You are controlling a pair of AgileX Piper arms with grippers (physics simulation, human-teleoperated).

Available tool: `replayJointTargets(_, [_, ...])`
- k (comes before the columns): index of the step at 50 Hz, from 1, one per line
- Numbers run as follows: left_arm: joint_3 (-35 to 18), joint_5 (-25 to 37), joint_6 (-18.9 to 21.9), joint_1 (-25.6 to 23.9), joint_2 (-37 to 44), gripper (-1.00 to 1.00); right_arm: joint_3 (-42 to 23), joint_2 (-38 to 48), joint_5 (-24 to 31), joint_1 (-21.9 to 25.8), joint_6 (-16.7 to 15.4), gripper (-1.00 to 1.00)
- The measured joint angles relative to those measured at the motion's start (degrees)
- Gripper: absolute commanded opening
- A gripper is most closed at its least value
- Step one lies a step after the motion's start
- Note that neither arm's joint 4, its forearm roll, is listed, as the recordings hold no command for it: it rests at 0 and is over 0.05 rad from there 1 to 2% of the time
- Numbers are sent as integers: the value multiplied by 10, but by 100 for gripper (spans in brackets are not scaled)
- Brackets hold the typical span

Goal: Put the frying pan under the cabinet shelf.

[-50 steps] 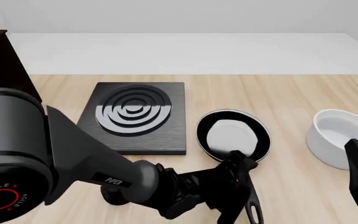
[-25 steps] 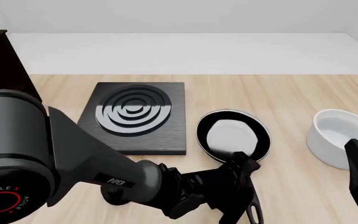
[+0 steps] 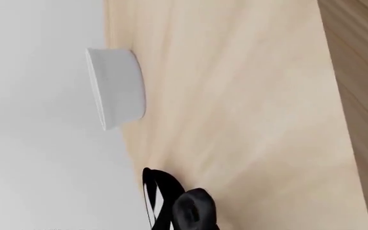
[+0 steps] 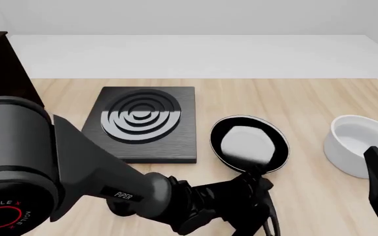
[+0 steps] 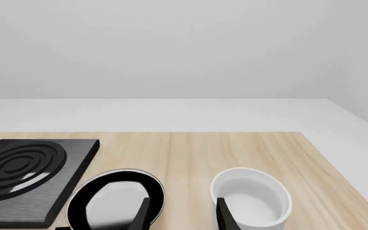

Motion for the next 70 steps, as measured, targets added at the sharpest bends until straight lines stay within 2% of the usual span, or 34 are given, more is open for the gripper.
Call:
replayJointTargets(9, [3, -8, -8, 1, 0, -100, 0, 0, 0, 0, 0, 100])
replayJointTargets(17, [10, 9, -49, 1, -11, -100, 0, 0, 0, 0, 0, 100])
replayJointTargets(25, [14, 48, -59, 3, -39, -100, 0, 0, 0, 0, 0, 100])
replayJointTargets(32, [-10, 106, -63, 14, -74, -100, 0, 0, 0, 0, 0, 100])
replayJointTargets(41, [-76, 209, -58, 37, -121, -100, 0, 0, 0, 0, 0, 100])
replayJointTargets(53, [-221, 361, -38, 61, -176, -100, 0, 0, 0, 0, 0, 100])
replayJointTargets(60, [-308, 467, -44, 71, -193, -100, 0, 0, 0, 0, 0, 100])
replayJointTargets(70, [-365, 594, -48, 118, -216, -100, 0, 0, 0, 0, 0, 100])
